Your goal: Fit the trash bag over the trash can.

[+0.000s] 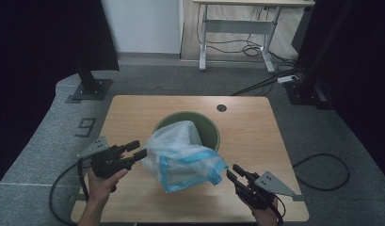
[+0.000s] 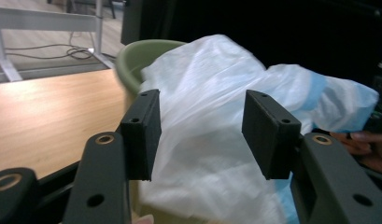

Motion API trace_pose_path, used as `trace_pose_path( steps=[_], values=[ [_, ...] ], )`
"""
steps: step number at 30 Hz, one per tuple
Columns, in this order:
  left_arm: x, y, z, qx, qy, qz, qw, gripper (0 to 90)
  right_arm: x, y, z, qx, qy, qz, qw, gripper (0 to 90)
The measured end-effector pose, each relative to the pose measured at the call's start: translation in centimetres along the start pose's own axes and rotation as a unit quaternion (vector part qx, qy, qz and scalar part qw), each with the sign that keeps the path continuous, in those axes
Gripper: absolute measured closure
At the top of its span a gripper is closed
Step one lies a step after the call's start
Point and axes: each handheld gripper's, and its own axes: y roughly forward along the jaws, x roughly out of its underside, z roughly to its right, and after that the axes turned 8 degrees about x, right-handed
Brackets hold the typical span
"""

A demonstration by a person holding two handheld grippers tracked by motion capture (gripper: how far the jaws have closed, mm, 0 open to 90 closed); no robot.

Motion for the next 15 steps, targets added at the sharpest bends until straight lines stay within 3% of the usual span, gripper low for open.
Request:
trace_pose_path(
  steps=[7, 10, 15],
  values=[
    [-1.7, 2.4, 0.4, 0.037, 0.009, -0.050, 0.9980, 40.2, -1.0, 0.5, -0.2, -0.017, 0.006, 0.001, 0.9998, 61.3],
    [-2.2, 3.5, 0.6, 0.043, 0.016, -0.075, 0.9961, 38.7, -1.5, 0.4, -0.3, -0.021, 0.013, 0.002, 0.9997, 60.1],
    [-2.5, 5.4, 0.9, 0.042, 0.016, -0.095, 0.9944, 39.9, -2.0, 0.5, -0.5, -0.023, 0.008, 0.004, 0.9997, 59.9]
  ],
)
